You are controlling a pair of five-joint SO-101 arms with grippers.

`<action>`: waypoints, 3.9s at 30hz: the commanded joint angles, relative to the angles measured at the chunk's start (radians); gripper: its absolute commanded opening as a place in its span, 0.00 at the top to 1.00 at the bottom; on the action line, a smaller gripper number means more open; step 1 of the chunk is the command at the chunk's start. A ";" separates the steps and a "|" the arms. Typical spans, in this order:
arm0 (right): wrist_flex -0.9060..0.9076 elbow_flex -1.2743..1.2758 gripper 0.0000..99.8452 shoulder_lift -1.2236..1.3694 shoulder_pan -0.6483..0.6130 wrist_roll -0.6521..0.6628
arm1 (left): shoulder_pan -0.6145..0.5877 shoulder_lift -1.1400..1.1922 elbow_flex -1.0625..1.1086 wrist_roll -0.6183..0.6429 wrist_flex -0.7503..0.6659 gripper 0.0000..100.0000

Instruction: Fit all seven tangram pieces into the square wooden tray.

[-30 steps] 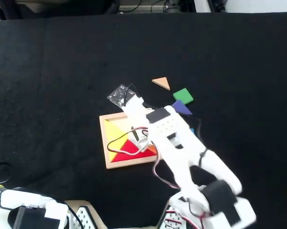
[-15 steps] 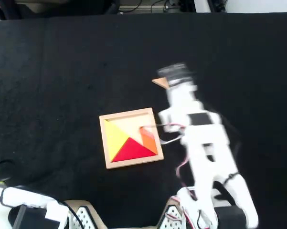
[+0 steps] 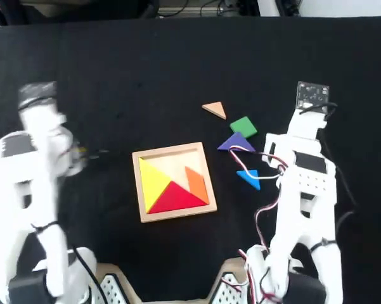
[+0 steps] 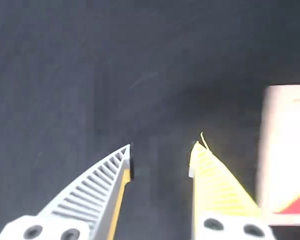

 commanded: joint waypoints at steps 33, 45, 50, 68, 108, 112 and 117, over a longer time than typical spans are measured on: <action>0.094 -0.170 0.99 0.163 0.466 0.000 | 0.878 0.710 -0.657 0.066 -0.221 0.80; 0.025 -0.213 0.99 0.306 0.571 -0.069 | 0.931 0.890 -0.803 0.244 -0.261 0.80; 0.025 -0.209 0.99 0.315 0.505 -0.061 | 0.863 0.925 -0.803 0.215 -0.482 0.80; 0.020 -0.203 0.99 0.321 0.463 -0.060 | 0.783 1.145 -0.921 0.189 -0.569 0.72; 0.017 -0.203 0.99 0.321 0.446 -0.058 | 0.854 1.574 -1.638 0.193 -0.215 0.72; 0.017 -0.203 0.99 0.321 0.442 -0.032 | 0.854 1.625 -1.725 0.190 -0.178 0.72; -0.015 -0.180 0.99 0.321 0.410 -0.025 | 0.855 1.672 -1.836 0.190 -0.100 0.73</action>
